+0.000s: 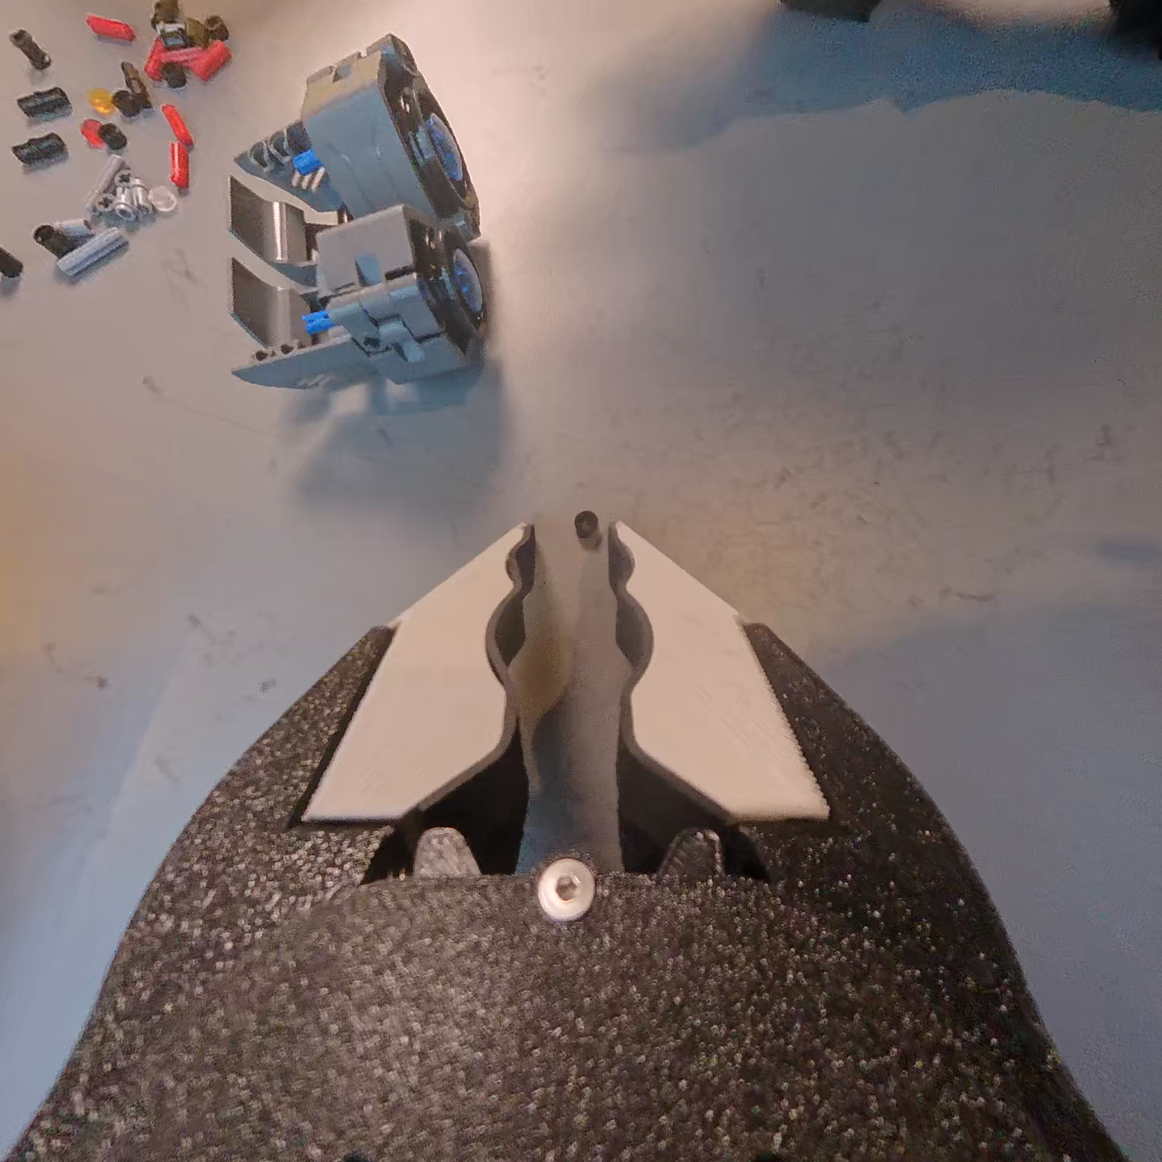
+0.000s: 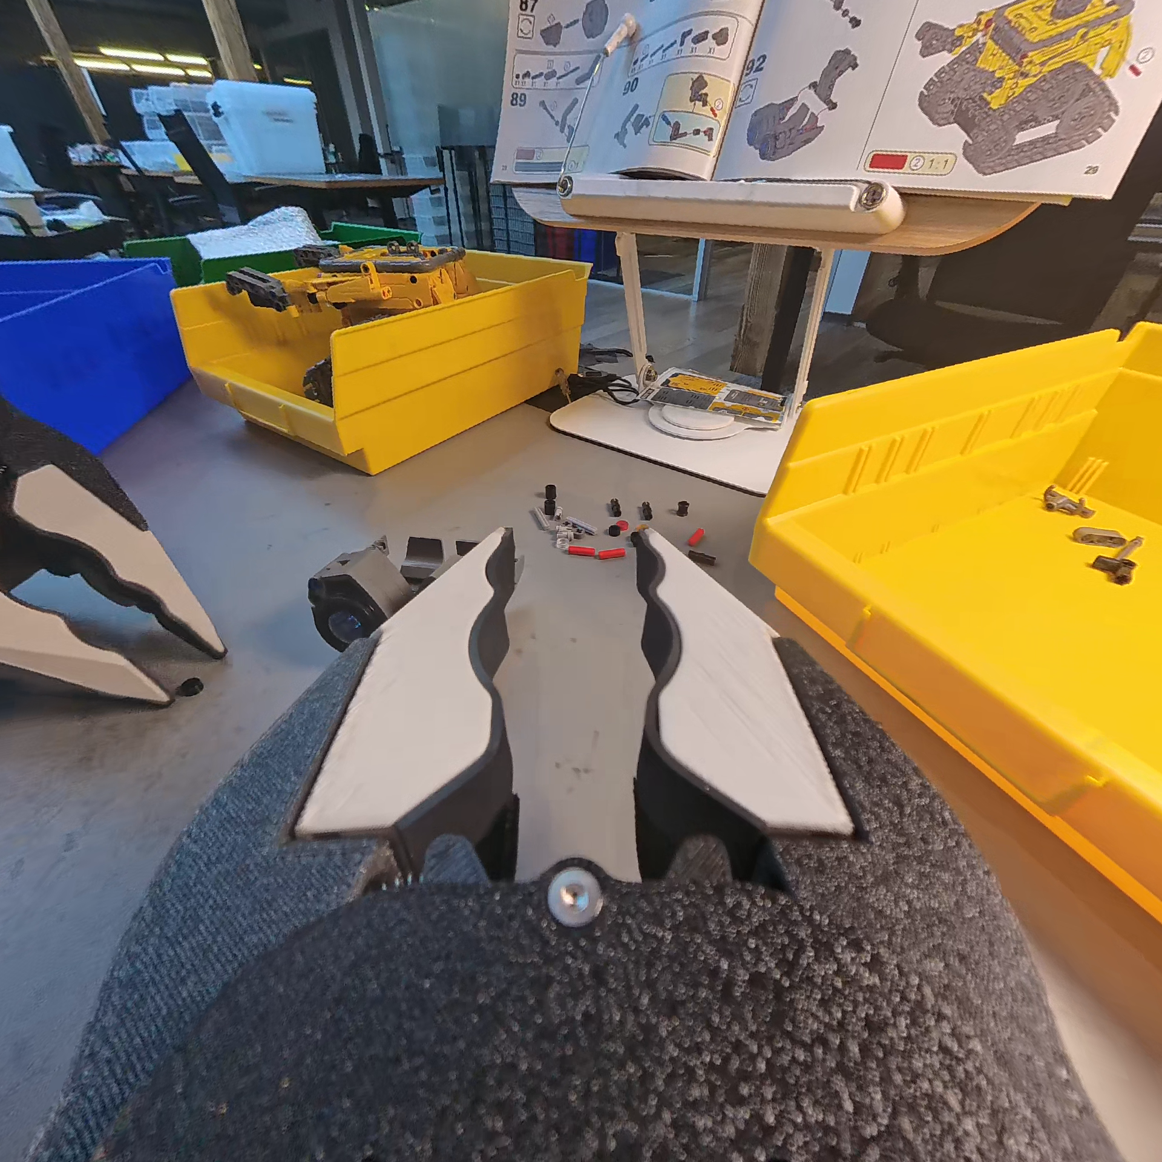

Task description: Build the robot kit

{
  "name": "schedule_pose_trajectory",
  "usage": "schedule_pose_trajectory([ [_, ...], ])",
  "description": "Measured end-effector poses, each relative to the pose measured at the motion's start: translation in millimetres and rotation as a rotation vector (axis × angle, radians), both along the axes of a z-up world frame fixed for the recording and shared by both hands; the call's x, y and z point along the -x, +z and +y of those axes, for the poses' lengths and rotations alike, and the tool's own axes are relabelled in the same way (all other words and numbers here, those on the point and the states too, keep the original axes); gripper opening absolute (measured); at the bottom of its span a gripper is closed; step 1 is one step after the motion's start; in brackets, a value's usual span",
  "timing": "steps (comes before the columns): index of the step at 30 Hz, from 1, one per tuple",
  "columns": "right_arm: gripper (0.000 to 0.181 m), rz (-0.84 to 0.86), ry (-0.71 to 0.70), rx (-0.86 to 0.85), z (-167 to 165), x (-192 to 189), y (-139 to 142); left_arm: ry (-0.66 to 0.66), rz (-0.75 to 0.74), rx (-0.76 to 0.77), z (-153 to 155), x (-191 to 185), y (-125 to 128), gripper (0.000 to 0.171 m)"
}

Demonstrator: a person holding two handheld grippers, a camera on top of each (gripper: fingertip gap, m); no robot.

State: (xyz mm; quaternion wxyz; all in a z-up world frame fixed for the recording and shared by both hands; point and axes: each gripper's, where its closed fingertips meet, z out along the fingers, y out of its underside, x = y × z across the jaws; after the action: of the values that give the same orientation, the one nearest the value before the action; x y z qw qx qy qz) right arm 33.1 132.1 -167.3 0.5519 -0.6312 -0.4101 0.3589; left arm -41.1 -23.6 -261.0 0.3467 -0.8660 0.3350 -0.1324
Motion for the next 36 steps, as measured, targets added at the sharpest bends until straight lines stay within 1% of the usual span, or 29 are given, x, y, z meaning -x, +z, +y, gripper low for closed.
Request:
schedule_pose_trajectory([
  [4,0.037,0.001,0.004,0.000,-0.5,0.3,0.1,0.005,-0.085,0.031,-2.8,-1.3,1.9,0.036],
  [9,0.037,0.002,0.005,0.000,-0.5,0.2,0.3,0.007,-0.099,0.040,-4.6,2.7,2.6,0.049],
  [12,0.037,0.001,0.007,-0.002,-1.0,0.5,0.3,-0.002,-0.073,0.030,-5.6,4.0,1.6,0.052],
  [15,0.037,0.003,0.009,-0.004,-2.1,0.8,1.1,0.002,-0.072,0.017,-4.9,4.6,2.0,0.052],
  [17,0.037,0.015,0.014,-0.011,-5.0,1.6,4.5,0.025,-0.079,-0.050,0.8,8.7,9.7,0.050],
  [18,0.037,0.015,0.015,-0.020,-6.4,2.0,6.1,0.056,-0.097,-0.119,6.9,12.8,19.5,0.050],
  [19,0.038,0.013,0.015,-0.031,-7.7,2.4,7.6,0.109,-0.130,-0.213,15.2,19.4,34.3,0.055],
  [21,0.038,0.014,0.019,-0.054,-10.9,3.0,11.8,0.221,-0.219,-0.399,28.2,36.9,69.1,0.075],
  [23,0.038,0.023,0.023,-0.072,-13.6,2.3,18.0,0.298,-0.280,-0.536,33.1,54.7,95.8,0.081],
  [25,0.038,0.043,0.026,-0.084,-15.8,0.5,26.4,0.344,-0.303,-0.601,34.2,66.9,106.8,0.086],
  [26,0.038,0.054,0.026,-0.085,-16.7,-0.8,31.3,0.354,-0.305,-0.615,34.1,69.9,107.6,0.085],
  [28,0.038,0.075,0.026,-0.092,-17.5,-6.3,45.8,0.383,-0.305,-0.621,35.0,74.7,105.1,0.076],
  [30,0.038,0.121,-0.004,-0.120,-12.0,-23.8,77.4,0.406,-0.310,-0.620,36.5,76.2,103.7,0.074],
  [31,0.037,0.134,-0.053,-0.154,-2.1,-41.0,97.8,0.414,-0.303,-0.629,37.4,77.0,104.5,0.073],
  [33,0.028,0.100,-0.198,-0.211,31.6,-91.8,133.2,0.420,-0.269,-0.652,39.1,78.8,106.6,0.073],
  [34,0.024,0.059,-0.271,-0.214,52.4,-121.8,144.3,0.424,-0.259,-0.669,39.7,79.5,109.3,0.073],
  [35,0.023,-0.021,-0.323,-0.193,74.6,-149.9,145.4,0.421,-0.257,-0.680,40.1,78.8,111.9,0.072],
  [36,0.024,-0.136,-0.359,-0.145,98.3,-176.2,135.3,0.416,-0.260,-0.681,40.4,77.2,112.9,0.072],
])
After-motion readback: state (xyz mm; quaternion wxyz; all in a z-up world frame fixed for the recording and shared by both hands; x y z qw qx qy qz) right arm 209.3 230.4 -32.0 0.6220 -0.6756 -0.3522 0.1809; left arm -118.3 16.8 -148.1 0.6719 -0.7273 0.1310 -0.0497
